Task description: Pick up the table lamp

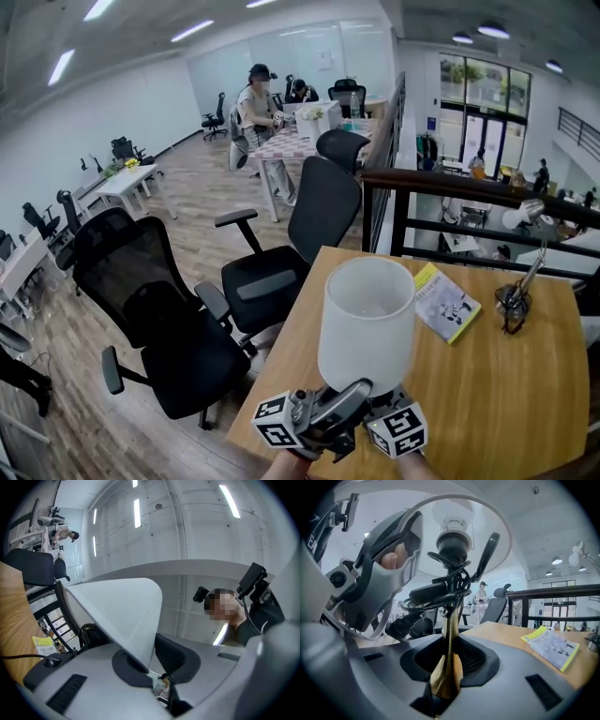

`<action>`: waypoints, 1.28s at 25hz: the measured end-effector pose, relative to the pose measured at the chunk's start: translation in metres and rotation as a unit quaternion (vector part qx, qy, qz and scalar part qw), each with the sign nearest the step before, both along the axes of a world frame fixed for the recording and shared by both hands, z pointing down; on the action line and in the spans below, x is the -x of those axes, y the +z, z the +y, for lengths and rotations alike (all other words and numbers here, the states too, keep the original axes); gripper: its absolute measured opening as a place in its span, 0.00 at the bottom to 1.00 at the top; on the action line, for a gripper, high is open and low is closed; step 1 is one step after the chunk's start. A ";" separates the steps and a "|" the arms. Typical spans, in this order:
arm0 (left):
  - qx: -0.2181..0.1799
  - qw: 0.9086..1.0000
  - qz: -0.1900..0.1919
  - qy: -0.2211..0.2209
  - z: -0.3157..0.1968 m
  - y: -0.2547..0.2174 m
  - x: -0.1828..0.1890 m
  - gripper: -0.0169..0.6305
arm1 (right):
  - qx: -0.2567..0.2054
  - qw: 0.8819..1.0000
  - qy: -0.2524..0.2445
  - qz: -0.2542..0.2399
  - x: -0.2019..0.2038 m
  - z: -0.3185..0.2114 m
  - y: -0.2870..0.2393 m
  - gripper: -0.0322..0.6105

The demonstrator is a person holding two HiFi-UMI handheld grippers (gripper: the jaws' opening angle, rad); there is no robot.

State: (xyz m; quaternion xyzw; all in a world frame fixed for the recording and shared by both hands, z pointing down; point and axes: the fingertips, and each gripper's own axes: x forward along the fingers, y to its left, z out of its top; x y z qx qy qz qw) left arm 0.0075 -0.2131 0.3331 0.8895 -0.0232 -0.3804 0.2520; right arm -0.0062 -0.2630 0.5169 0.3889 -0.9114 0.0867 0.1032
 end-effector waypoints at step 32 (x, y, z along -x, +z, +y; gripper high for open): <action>-0.068 0.997 0.006 0.034 0.043 -0.073 -0.003 0.06 | -0.068 0.997 0.034 -0.010 -0.009 0.023 -0.085 0.21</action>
